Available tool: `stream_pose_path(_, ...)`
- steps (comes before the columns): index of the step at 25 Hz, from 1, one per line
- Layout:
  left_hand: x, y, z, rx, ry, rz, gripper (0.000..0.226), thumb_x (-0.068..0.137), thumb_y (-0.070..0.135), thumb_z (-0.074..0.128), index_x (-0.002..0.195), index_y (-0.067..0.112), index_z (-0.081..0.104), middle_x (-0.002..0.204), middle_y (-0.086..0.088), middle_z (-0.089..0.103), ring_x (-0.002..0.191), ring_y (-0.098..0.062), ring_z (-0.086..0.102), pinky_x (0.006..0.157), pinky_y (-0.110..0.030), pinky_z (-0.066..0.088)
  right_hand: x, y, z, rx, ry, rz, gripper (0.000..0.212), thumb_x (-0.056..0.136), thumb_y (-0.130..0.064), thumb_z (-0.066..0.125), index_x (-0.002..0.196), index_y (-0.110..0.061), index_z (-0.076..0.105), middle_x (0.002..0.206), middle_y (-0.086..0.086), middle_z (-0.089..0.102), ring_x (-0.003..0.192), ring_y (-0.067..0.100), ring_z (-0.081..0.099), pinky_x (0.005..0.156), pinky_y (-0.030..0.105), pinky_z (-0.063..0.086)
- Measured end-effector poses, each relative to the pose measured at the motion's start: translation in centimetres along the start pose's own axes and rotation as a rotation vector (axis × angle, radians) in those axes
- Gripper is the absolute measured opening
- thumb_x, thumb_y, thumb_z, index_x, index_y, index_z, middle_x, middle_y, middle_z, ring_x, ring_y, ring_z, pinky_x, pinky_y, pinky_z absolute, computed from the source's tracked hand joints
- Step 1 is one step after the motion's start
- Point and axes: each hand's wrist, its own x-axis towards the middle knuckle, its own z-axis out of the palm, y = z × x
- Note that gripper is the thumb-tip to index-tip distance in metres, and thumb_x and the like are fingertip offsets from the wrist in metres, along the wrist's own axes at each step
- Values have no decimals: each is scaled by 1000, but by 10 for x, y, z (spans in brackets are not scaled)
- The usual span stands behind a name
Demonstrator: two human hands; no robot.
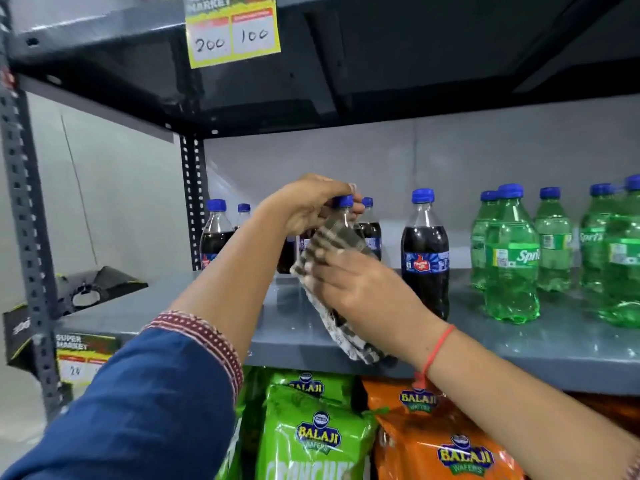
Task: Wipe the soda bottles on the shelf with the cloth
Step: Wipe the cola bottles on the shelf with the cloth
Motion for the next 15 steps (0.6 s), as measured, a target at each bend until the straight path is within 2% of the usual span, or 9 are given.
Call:
stream_pose_path(2,0,2,-4,27,-66,-28,22,87,21,52,93,4,65,79,-6,74,68,-13,69,62,-23,57,-5,6,4,-18,-176,-147,34,88,-17,42,111,-12,67,116,2,68,116,19,57,100,38,44)
stream_pose_path(4,0,3,-8,20,-114,-53,24,88,23,50,94,5,65,79,-4,74,67,-11,70,59,-22,55,-5,13,6,-7,-335,-208,39,90,-33,49,121,-11,58,128,3,61,126,19,47,109,37,29)
stream_pose_path(6,0,4,-8,24,-121,-64,26,87,24,51,97,5,65,84,-5,74,69,-11,70,58,-22,55,2,22,5,-13,-470,-277,51,94,-42,42,133,-9,45,141,6,47,136,19,31,113,33,7)
stream_pose_path(8,-1,3,-8,48,-113,-57,27,87,25,51,98,5,66,86,-4,74,71,-11,70,58,-21,54,11,28,9,-97,-516,-343,56,96,-42,34,141,-9,29,151,7,30,142,20,14,111,31,-8)
stream_pose_path(11,-2,4,-8,35,-119,-59,26,87,24,51,97,5,65,81,-3,75,69,-11,71,57,-21,54,16,25,16,-134,-588,-374,58,97,-42,32,143,-10,21,154,6,20,143,18,4,113,33,-11)
stream_pose_path(15,-2,6,-6,40,-118,-75,26,87,23,51,99,4,64,83,-5,74,69,-12,70,59,-21,55,25,24,6,-105,-598,-370,53,93,-44,39,137,-15,37,151,3,31,143,18,9,115,33,-5)
